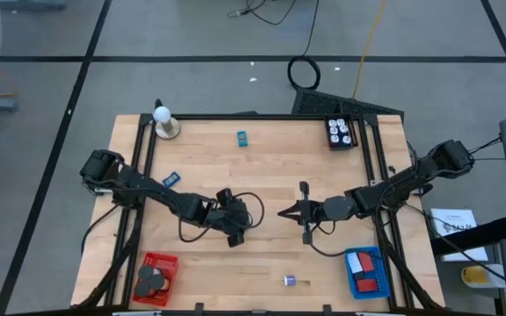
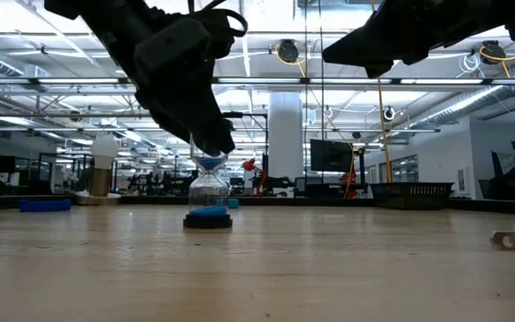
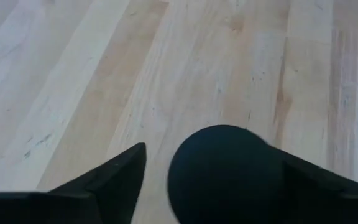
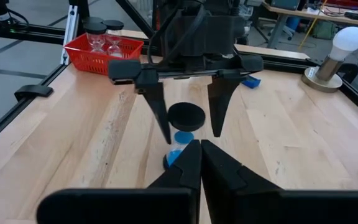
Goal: Pick & Place Office items
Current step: Put the blue hourglass into the red bin, then put the blue digital clock into the blue bin
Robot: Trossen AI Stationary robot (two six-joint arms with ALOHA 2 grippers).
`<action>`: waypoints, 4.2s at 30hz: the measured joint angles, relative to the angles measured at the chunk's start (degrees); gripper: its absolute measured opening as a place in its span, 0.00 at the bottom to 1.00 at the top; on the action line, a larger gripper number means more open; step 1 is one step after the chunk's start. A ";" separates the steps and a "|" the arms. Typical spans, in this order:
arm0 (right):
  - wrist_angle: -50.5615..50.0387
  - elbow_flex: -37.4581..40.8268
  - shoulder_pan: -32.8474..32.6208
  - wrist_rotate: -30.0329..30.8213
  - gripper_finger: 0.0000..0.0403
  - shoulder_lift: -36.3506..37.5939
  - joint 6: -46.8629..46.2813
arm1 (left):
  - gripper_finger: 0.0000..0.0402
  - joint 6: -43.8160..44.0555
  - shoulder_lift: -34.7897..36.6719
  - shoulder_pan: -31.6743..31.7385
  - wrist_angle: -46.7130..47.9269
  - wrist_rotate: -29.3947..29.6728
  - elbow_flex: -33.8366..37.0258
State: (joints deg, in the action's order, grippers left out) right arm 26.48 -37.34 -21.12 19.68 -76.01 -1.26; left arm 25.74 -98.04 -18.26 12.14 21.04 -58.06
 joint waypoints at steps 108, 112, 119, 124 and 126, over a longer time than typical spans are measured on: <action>-0.13 -0.02 0.00 -0.37 0.00 -0.04 -0.87 | 0.06 30.29 17.79 -9.28 59.69 6.07 0.05; -0.15 -0.04 0.00 -0.44 0.00 -0.04 -0.58 | 0.06 19.18 25.39 4.76 49.27 -1.19 9.15; -0.15 -0.04 0.00 -0.45 0.00 -0.04 0.24 | 0.29 13.09 30.62 24.19 47.02 -6.44 18.30; -0.14 -0.04 0.02 -0.46 0.00 -0.04 0.22 | 0.52 7.21 29.84 32.11 43.22 -8.35 21.52; -0.15 -0.04 0.00 -0.46 0.00 -0.04 0.22 | 0.61 6.14 28.90 34.60 42.29 -10.45 21.64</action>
State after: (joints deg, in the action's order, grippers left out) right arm 26.33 -37.39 -21.12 19.22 -76.05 -1.04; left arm 31.87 -69.14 16.34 54.43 10.59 -36.42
